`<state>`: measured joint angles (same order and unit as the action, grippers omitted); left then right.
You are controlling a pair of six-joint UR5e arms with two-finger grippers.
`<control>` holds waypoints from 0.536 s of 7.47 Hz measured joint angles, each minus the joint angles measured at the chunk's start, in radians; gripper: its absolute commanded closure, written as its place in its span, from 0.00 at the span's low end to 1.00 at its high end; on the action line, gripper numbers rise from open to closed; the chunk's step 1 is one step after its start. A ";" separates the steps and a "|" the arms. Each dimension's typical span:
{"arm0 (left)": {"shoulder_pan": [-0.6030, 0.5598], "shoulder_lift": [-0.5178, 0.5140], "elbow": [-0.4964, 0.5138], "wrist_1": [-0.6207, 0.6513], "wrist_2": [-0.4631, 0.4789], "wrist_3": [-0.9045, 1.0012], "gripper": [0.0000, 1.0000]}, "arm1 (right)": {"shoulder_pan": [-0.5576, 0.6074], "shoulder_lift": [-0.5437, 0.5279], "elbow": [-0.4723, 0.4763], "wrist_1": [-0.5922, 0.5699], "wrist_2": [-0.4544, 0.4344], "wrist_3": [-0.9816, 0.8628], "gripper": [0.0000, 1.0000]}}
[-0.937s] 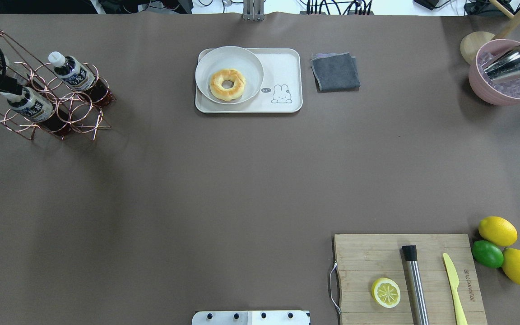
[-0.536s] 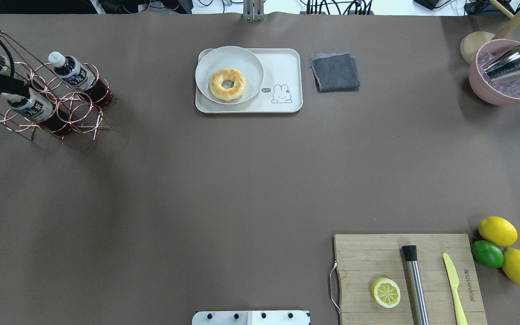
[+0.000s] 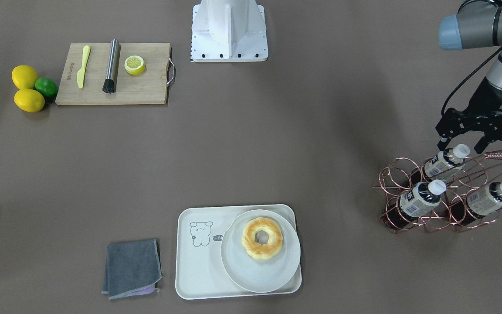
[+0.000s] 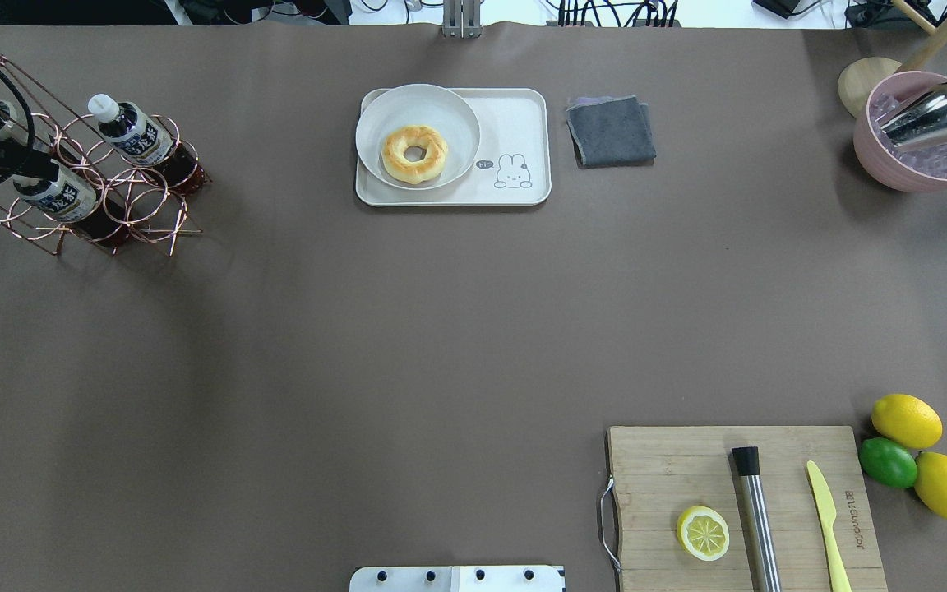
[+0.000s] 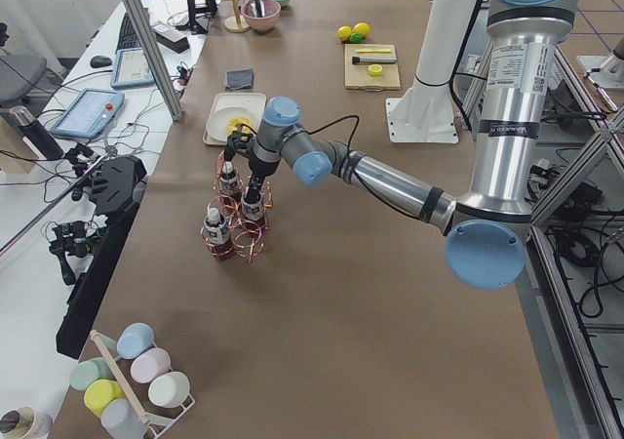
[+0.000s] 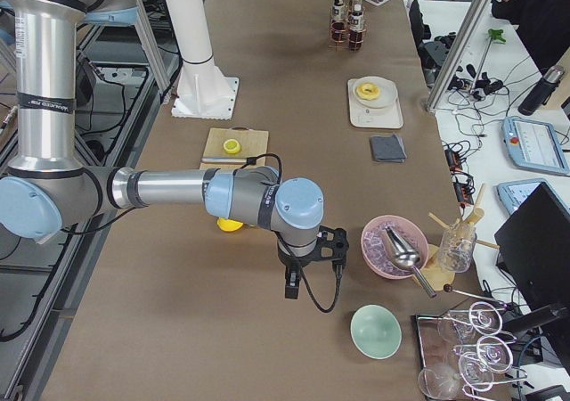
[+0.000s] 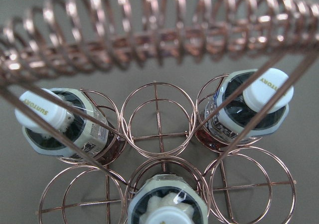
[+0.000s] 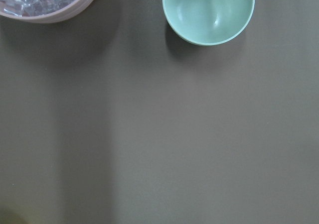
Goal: Place tea on tray
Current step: 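Move the left gripper over the copper rack and lower onto a tea bottle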
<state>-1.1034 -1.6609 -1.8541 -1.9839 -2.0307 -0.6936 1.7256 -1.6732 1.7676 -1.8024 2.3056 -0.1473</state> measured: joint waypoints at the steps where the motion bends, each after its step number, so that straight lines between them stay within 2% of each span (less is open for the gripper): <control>1: 0.000 0.001 0.000 -0.001 0.000 0.000 0.94 | 0.002 -0.001 0.000 0.000 0.000 -0.001 0.00; 2: 0.000 0.003 -0.002 -0.001 -0.002 -0.001 1.00 | 0.005 -0.002 0.000 0.000 0.001 -0.001 0.00; 4: -0.005 0.008 -0.009 0.000 -0.009 0.002 1.00 | 0.018 -0.003 0.003 0.000 0.002 -0.003 0.00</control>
<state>-1.1081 -1.6531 -1.8627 -1.9842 -2.0395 -0.6918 1.7431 -1.6765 1.7701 -1.8024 2.3077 -0.1500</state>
